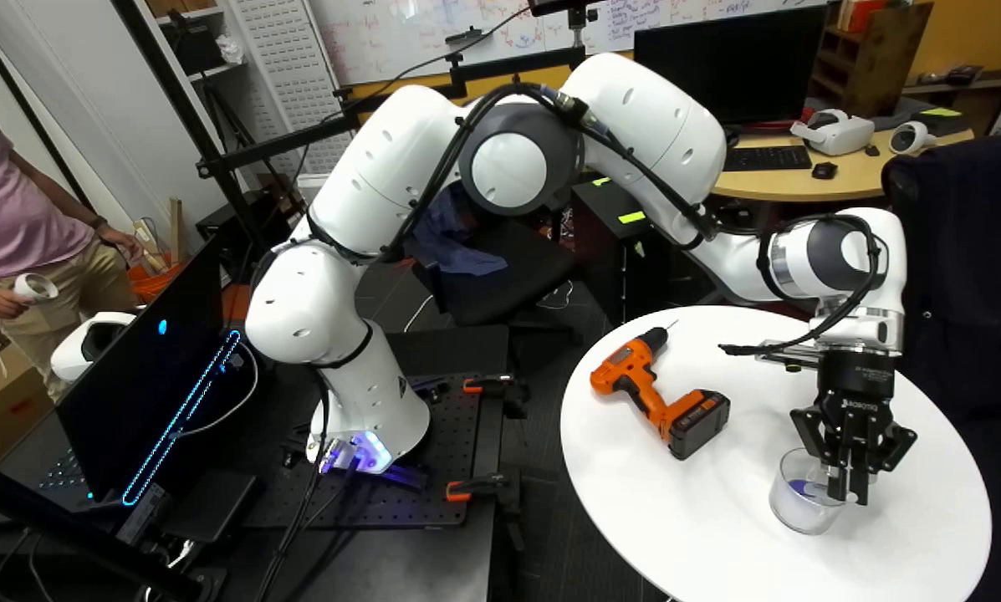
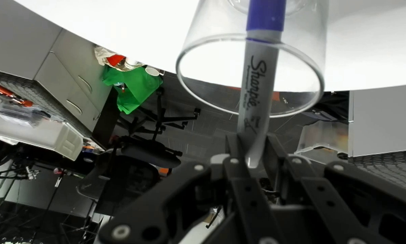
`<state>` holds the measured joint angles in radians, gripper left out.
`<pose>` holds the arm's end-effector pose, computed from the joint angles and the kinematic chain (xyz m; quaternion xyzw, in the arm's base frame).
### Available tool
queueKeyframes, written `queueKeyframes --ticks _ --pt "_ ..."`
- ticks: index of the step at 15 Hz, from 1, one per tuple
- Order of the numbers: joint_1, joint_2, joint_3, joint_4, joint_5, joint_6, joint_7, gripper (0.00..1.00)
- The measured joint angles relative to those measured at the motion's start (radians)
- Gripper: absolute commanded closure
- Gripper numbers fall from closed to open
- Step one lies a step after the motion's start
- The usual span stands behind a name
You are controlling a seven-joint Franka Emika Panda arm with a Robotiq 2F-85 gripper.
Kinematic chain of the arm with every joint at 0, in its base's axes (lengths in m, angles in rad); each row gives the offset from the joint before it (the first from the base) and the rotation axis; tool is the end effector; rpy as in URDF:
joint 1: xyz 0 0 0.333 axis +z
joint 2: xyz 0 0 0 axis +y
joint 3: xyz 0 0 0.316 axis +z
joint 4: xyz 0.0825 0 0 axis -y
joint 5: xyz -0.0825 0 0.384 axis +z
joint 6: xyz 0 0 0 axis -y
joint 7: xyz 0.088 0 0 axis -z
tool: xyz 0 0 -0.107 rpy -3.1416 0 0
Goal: Put the pen inside the glass cup, remove the pen from the glass cup
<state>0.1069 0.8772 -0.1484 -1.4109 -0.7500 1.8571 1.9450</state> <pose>0.6900 -0.0636 0.1739 0.6402 -0.6392 0.1942 0.3792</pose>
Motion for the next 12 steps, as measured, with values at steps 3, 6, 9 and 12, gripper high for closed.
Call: queueKeyframes --ticks 3,6,9,12 --pt "0.009 -0.004 -0.001 0.002 0.0 0.0 0.0 0.95" --pt "0.019 -0.013 -0.003 0.002 -0.001 -0.005 0.001 0.95" --pt "0.028 -0.025 -0.005 0.0 -0.002 -0.027 0.003 0.95" --pt "0.036 -0.039 -0.005 -0.007 -0.008 -0.043 0.007 0.95"
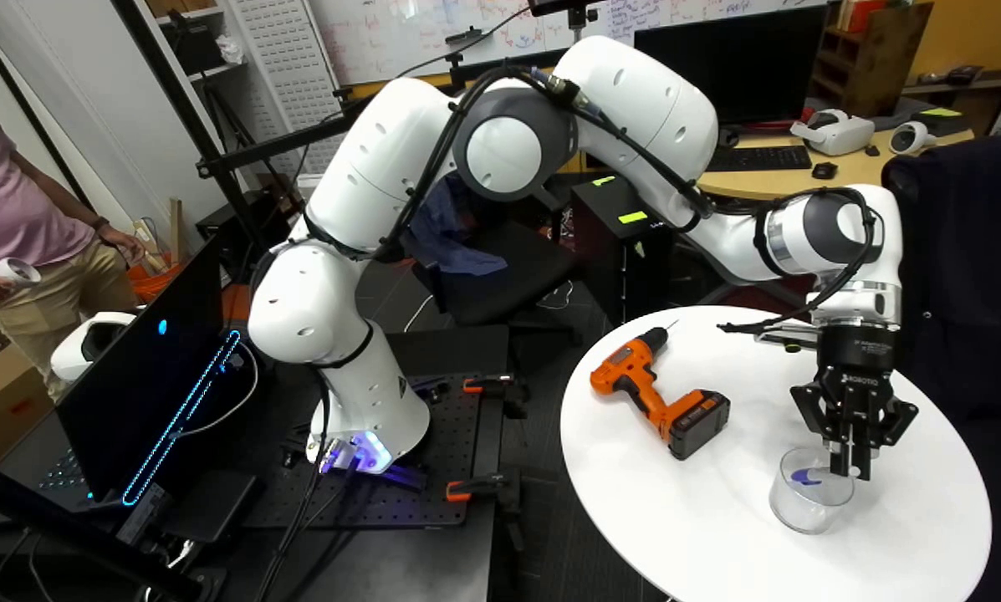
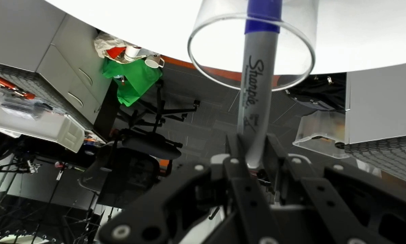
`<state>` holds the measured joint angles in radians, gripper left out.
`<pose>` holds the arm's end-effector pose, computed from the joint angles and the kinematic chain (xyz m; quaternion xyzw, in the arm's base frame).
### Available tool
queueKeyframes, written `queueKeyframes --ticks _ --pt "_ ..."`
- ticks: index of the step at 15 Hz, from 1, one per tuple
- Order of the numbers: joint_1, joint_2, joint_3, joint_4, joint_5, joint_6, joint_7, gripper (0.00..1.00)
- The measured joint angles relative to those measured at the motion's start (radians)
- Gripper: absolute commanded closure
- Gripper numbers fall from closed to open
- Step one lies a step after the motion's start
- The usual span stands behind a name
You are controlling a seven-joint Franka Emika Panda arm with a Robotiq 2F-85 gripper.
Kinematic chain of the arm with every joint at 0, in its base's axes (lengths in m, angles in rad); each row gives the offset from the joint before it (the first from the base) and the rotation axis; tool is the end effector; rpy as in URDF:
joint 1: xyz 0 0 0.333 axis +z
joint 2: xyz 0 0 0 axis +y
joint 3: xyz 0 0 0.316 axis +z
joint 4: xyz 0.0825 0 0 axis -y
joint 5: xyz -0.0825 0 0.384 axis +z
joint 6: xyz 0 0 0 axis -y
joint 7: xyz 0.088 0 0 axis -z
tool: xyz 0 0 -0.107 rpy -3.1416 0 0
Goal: Put the pen inside the glass cup, remove the pen from the glass cup
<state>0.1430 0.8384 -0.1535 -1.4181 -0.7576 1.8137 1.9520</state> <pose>0.6908 -0.0451 0.1982 0.6363 -0.6362 0.2064 0.3844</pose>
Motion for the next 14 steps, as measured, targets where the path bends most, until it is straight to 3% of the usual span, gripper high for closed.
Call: queueKeyframes --ticks 14 --pt "0.05 -0.211 0.006 -0.199 -0.09 -0.051 0.16 0.95"
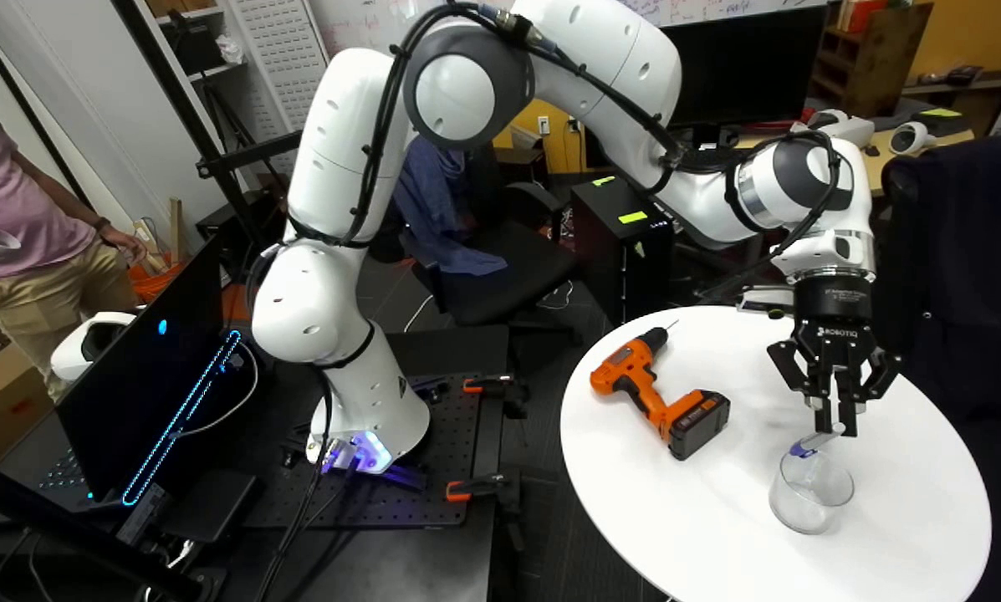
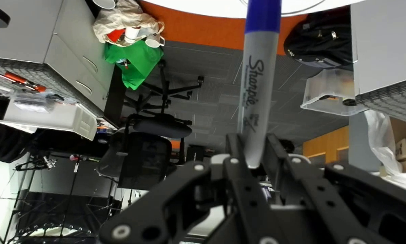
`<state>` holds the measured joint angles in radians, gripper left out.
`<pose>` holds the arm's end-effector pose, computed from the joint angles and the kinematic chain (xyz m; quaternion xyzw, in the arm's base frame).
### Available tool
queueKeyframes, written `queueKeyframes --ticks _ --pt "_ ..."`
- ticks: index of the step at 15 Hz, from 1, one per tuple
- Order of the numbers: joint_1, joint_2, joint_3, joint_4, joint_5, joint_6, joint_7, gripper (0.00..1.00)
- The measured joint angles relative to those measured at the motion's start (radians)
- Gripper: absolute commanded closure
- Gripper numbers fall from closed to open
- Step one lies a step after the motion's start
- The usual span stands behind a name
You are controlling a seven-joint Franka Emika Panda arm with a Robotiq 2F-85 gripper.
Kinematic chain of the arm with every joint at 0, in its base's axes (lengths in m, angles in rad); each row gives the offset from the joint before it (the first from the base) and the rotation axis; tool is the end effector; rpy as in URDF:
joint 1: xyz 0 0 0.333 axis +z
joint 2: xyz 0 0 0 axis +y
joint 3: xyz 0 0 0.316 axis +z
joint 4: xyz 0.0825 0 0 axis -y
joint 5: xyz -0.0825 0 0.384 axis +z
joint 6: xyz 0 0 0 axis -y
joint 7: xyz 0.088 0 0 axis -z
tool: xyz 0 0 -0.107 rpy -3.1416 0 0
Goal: Put the pen inside the glass cup, remove the pen from the glass cup
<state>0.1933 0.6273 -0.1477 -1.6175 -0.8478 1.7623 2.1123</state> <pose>0.6547 -0.0246 0.2623 0.5931 -0.6551 0.2632 0.3871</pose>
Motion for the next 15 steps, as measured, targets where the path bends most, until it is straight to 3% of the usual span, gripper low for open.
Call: queueKeyframes --ticks 8,15 --pt "-0.002 -0.095 0.064 -0.063 -0.034 0.028 0.034 0.95" --pt "-0.005 -0.097 0.115 -0.063 -0.042 0.171 -0.01 0.95"
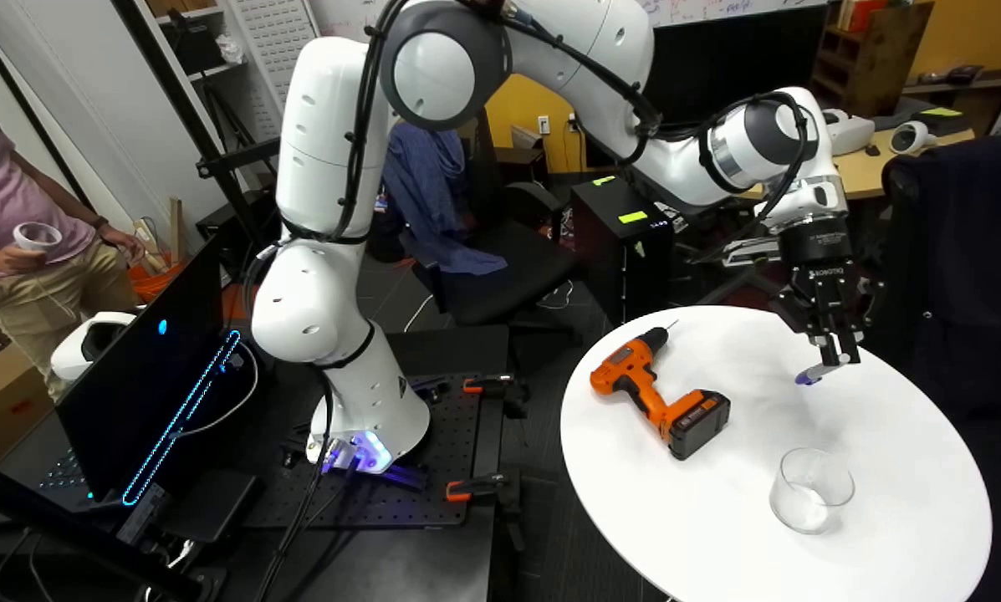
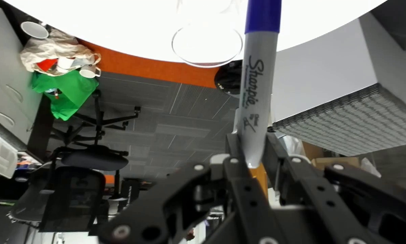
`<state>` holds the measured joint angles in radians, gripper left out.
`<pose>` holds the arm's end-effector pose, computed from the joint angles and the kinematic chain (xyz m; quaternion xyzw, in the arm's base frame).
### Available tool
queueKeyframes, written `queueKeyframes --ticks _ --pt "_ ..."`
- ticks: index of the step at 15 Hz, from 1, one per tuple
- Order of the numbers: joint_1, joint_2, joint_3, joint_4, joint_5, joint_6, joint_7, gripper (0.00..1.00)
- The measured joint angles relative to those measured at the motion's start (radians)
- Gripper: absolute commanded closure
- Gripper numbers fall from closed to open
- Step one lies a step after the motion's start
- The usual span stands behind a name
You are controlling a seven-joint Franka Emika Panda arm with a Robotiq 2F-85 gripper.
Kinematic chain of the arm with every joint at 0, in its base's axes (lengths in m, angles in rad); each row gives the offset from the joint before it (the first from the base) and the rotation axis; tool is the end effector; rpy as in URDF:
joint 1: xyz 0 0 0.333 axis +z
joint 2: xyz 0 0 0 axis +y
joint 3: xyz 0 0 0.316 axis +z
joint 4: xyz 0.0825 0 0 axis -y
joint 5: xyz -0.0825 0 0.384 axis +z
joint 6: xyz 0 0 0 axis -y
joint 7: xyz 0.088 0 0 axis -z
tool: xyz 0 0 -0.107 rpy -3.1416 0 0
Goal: Put the pen inside the glass cup, remove the pen from the glass cup
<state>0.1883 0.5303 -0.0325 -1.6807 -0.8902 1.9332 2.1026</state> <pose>0.6590 0.0517 0.2951 0.6726 -0.6192 0.2945 0.2783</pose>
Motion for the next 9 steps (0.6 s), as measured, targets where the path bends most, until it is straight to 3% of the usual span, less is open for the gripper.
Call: queueKeyframes --ticks 4,9 --pt "-0.02 0.007 0.028 -0.005 0.024 0.17 -0.113 0.95" --pt "-0.061 0.036 0.05 -0.015 0.179 0.375 -0.353 0.95"
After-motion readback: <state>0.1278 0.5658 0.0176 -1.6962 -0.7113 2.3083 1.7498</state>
